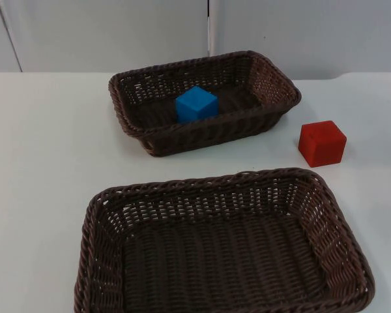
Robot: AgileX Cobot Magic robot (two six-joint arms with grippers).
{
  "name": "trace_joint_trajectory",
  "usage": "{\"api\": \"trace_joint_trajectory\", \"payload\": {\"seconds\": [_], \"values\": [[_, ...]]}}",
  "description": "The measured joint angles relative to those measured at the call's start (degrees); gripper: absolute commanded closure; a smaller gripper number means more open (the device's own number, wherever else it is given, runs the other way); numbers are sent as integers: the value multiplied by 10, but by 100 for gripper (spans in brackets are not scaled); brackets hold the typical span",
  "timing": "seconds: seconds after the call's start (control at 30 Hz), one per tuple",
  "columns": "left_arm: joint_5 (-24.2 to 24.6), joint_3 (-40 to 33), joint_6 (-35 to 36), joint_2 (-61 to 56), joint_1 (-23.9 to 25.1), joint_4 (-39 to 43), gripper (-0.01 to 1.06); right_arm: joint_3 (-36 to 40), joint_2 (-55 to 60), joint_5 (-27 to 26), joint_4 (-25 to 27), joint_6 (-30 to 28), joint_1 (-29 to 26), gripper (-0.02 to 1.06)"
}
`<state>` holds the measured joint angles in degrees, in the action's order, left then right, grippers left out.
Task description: Pick up one cube with the left hand and place it into the upper basket. Pick up one cube with the right hand and place it into the lower basket.
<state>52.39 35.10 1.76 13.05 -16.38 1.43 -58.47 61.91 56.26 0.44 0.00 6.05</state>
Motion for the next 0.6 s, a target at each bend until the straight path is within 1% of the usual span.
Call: {"api": "trace_joint_trajectory", "payload": {"seconds": [0.33,0.53,0.6], "values": [[0,0,0,0,0,1,13,-52,85,-2,0,0,0,-1],[0,0,0,0,0,8,13,-62,147,-9,28,0,0,-1],[0,0,0,0,0,11,13,-62,171,-14,44,-13,0,-1]]}}
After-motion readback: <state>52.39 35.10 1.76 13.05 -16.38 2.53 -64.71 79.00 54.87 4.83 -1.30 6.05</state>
